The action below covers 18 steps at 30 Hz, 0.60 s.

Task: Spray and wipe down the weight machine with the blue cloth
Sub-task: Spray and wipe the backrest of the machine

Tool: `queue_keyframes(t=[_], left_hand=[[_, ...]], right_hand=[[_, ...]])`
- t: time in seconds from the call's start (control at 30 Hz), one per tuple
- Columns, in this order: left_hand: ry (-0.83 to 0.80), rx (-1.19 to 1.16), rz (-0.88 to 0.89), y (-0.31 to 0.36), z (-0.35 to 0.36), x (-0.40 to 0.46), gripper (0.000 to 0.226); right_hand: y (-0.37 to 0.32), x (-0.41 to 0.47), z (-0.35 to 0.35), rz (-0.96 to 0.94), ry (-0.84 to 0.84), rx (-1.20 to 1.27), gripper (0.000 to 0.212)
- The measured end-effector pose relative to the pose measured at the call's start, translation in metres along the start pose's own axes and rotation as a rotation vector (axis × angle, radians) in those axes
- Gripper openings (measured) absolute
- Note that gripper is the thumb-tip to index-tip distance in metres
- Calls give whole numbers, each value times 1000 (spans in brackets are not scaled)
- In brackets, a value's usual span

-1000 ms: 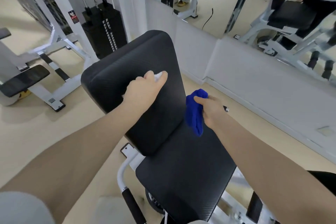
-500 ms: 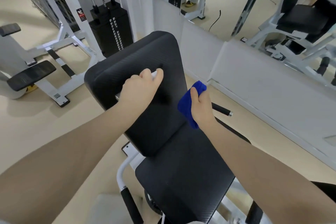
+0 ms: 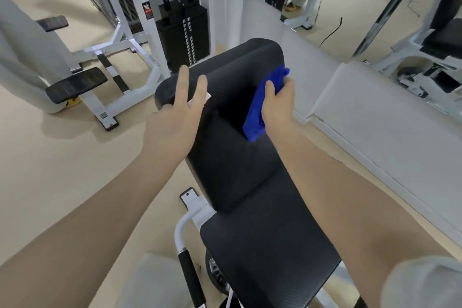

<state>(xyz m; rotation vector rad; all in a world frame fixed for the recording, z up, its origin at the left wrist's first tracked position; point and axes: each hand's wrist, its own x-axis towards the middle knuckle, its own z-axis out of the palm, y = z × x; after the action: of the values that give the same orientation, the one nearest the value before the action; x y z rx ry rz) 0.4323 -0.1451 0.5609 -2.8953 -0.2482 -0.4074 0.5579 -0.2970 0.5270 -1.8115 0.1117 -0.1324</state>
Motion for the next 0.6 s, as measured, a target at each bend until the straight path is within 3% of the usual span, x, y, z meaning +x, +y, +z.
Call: queue_keyframes(t=[0.1, 0.23, 0.4, 0.43, 0.5, 0.57, 0.6], left_hand=[[-52, -176, -91, -13, 8, -1, 60], [-31, -393, -194, -9, 18, -6, 67], [-7, -467, -214, -8, 24, -5, 69], [8, -476, -210, -10, 25, -5, 69], [26, -491, -211, -12, 27, -5, 69], [50, -500, -205, -12, 31, -6, 69], [57, -507, -207, -12, 33, -7, 68]], right_hand=[[0, 17, 19, -185, -43, -183, 40], [30, -4, 34, -181, -30, -272, 51], [39, -34, 41, -627, -153, -504, 55], [38, -19, 36, -616, -113, -515, 56], [33, 17, 24, -380, -12, -464, 54], [27, 44, 19, -140, 74, -280, 52], [23, 46, 19, -123, 104, -234, 53]])
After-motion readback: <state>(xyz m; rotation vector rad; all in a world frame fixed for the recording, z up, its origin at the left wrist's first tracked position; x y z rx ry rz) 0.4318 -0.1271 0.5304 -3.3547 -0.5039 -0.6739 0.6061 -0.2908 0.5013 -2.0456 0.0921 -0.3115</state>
